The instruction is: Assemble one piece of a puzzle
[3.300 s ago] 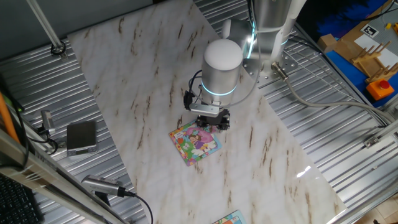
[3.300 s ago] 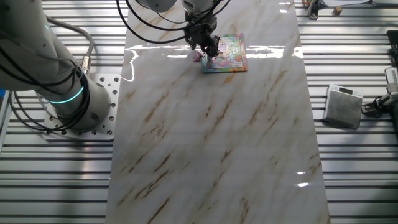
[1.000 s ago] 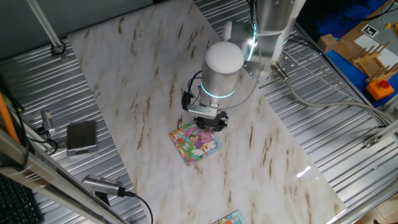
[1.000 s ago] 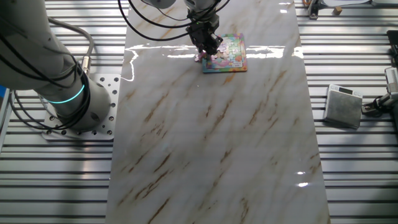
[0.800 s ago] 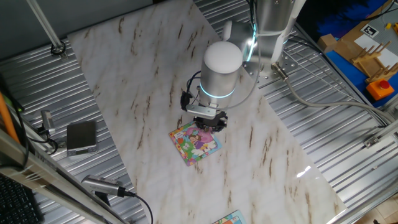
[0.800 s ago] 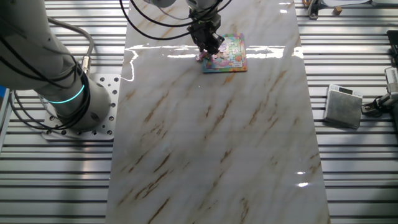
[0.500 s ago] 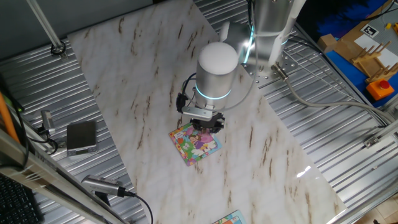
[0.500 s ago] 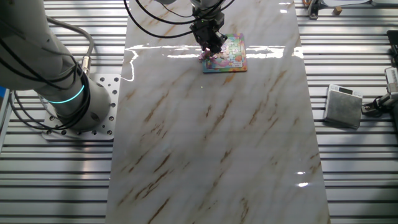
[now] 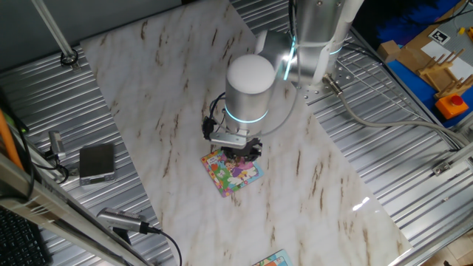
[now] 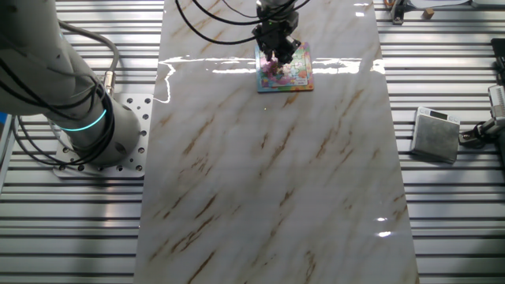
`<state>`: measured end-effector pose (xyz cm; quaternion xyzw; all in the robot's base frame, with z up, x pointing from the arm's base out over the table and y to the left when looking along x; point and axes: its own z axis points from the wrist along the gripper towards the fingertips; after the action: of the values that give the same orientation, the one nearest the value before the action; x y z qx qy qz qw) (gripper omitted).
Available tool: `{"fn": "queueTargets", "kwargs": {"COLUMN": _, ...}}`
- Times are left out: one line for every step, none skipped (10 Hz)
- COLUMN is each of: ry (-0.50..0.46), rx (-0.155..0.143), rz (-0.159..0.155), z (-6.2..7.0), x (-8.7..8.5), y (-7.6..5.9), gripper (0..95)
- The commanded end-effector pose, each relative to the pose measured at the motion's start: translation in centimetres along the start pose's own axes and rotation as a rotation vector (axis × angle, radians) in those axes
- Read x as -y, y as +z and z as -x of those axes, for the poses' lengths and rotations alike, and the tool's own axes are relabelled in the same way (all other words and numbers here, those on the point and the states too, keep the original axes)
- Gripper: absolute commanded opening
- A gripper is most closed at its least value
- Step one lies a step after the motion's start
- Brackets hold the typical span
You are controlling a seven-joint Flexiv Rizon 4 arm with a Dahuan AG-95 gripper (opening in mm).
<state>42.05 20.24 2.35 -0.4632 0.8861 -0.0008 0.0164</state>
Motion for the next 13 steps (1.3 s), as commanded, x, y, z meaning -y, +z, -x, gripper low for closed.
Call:
{"fn": "queueTargets", "kwargs": {"ry": -0.022, "rx": 0.003, "rz": 0.004, "z": 0.49, "x": 0.37, "y": 0.14, "gripper": 0.0}}
{"fn": "queueTargets", "kwargs": {"ry": -0.042, "rx": 0.003, "rz": 0.004, "z": 0.64, "x": 0.49, "y": 0.26, "gripper": 0.0}}
{"fn": "queueTargets", "kwargs": {"ry": -0.074, "rx": 0.001, "rz": 0.003, "z": 0.77, "x": 0.62, "y": 0.40, "gripper": 0.0}}
{"fn": "queueTargets", "kwargs": {"ry": -0.103, "rx": 0.000, "rz": 0.003, "z": 0.83, "x": 0.68, "y": 0.49, "gripper": 0.0}}
{"fn": "queueTargets", "kwargs": {"ry": -0.139, "rx": 0.000, "rz": 0.003, "z": 0.85, "x": 0.71, "y": 0.58, "gripper": 0.0}}
{"fn": "queueTargets", "kwargs": {"ry": -0.192, "rx": -0.002, "rz": 0.002, "z": 0.83, "x": 0.72, "y": 0.69, "gripper": 0.0}}
{"fn": "queueTargets", "kwargs": {"ry": -0.216, "rx": -0.002, "rz": 0.002, "z": 0.82, "x": 0.73, "y": 0.75, "gripper": 0.0}}
{"fn": "queueTargets", "kwargs": {"ry": -0.254, "rx": -0.002, "rz": 0.003, "z": 0.76, "x": 0.76, "y": 0.82, "gripper": 0.0}}
{"fn": "queueTargets", "kwargs": {"ry": -0.264, "rx": -0.002, "rz": 0.004, "z": 0.74, "x": 0.76, "y": 0.82, "gripper": 0.0}}
{"fn": "queueTargets", "kwargs": {"ry": -0.292, "rx": -0.004, "rz": 0.007, "z": 0.68, "x": 0.79, "y": 0.78, "gripper": 0.0}}
{"fn": "queueTargets", "kwargs": {"ry": -0.306, "rx": -0.005, "rz": 0.011, "z": 0.60, "x": 0.83, "y": 0.74, "gripper": 0.0}}
{"fn": "queueTargets", "kwargs": {"ry": -0.311, "rx": -0.006, "rz": 0.014, "z": 0.55, "x": 0.85, "y": 0.71, "gripper": 0.0}}
{"fn": "queueTargets", "kwargs": {"ry": -0.318, "rx": -0.006, "rz": 0.018, "z": 0.53, "x": 0.86, "y": 0.70, "gripper": 0.0}}
